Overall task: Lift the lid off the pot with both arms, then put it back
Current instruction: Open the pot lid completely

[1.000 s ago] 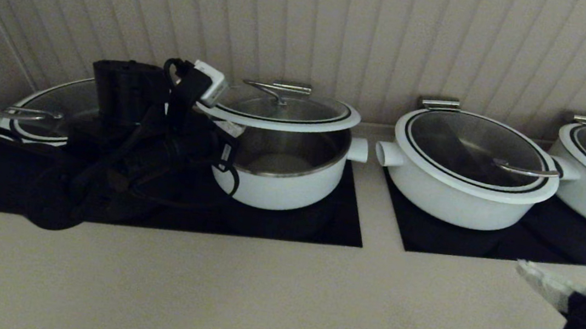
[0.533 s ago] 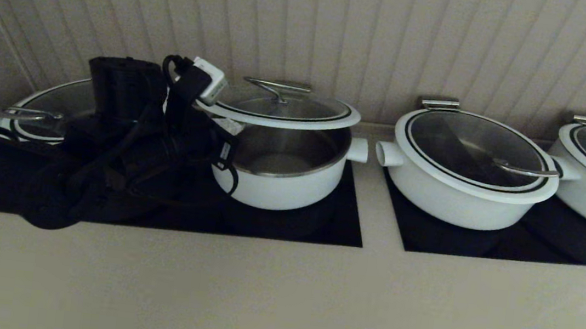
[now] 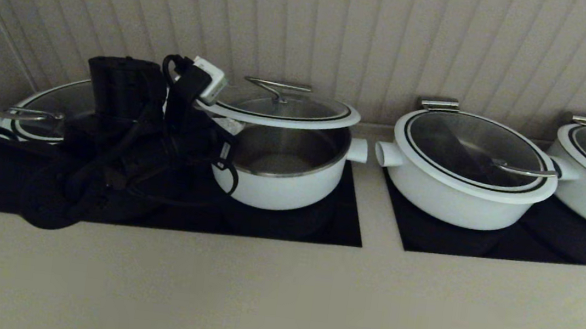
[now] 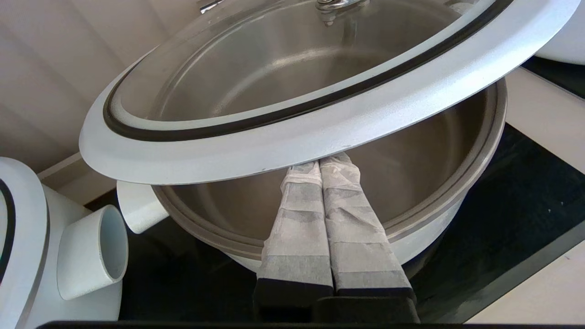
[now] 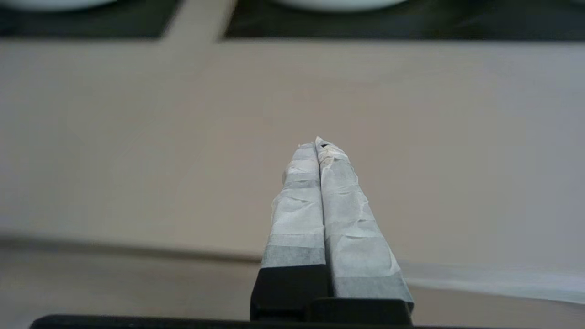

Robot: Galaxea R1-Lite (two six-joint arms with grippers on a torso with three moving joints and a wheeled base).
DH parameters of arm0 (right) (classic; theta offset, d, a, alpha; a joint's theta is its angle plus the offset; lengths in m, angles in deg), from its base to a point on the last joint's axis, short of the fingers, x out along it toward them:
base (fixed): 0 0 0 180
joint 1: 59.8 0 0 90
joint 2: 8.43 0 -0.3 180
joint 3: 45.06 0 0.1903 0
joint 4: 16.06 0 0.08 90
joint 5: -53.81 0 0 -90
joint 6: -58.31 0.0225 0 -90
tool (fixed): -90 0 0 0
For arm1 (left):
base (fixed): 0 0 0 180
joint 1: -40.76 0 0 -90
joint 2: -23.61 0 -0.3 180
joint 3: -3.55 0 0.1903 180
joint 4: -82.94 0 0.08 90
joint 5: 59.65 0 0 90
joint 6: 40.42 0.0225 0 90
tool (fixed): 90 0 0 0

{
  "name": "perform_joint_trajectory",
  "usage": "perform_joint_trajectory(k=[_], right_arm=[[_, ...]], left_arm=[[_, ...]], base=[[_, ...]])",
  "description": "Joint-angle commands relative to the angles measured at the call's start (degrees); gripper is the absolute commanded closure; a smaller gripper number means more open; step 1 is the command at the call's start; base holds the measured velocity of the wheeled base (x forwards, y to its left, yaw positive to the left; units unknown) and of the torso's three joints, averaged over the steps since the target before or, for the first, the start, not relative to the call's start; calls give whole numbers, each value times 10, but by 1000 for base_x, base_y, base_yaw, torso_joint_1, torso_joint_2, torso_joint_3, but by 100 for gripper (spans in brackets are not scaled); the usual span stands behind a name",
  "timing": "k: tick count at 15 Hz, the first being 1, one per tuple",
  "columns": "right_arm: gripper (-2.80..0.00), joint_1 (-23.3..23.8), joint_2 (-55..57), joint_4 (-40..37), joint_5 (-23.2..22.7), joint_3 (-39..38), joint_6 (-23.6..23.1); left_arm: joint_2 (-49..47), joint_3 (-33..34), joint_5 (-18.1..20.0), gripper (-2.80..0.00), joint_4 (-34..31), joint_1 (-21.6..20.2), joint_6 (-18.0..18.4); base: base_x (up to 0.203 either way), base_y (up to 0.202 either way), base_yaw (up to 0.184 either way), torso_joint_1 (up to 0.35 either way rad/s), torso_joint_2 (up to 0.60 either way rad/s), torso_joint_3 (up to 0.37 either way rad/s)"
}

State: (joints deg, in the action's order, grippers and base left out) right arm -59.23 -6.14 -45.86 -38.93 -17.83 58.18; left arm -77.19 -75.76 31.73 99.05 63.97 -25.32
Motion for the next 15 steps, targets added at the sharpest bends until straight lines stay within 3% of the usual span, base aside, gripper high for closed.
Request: perform_joint_trajectory(k=[1, 5, 9, 12, 15], right_arm=[[0, 0, -23, 16, 32, -19, -10], [0, -1, -23, 2, 17, -15, -21], [0, 0, -23, 12, 31, -18, 6], [0, 0, -23, 16, 9, -21, -65], [0, 0, -23, 17, 11, -20, -25]], left_arm=[[3, 0, 0, 0, 3, 0, 1], [1, 0, 0, 0, 3, 0, 3], [1, 0, 0, 0, 3, -1, 3], [2, 0, 0, 0, 3, 0, 3], [4, -1, 0, 0, 3, 0, 4]], base=[[0, 0, 0, 0, 0, 0], [0, 0, 0, 0, 0, 0], [0, 0, 0, 0, 0, 0], [0, 0, 0, 0, 0, 0], [0, 0, 0, 0, 0, 0]])
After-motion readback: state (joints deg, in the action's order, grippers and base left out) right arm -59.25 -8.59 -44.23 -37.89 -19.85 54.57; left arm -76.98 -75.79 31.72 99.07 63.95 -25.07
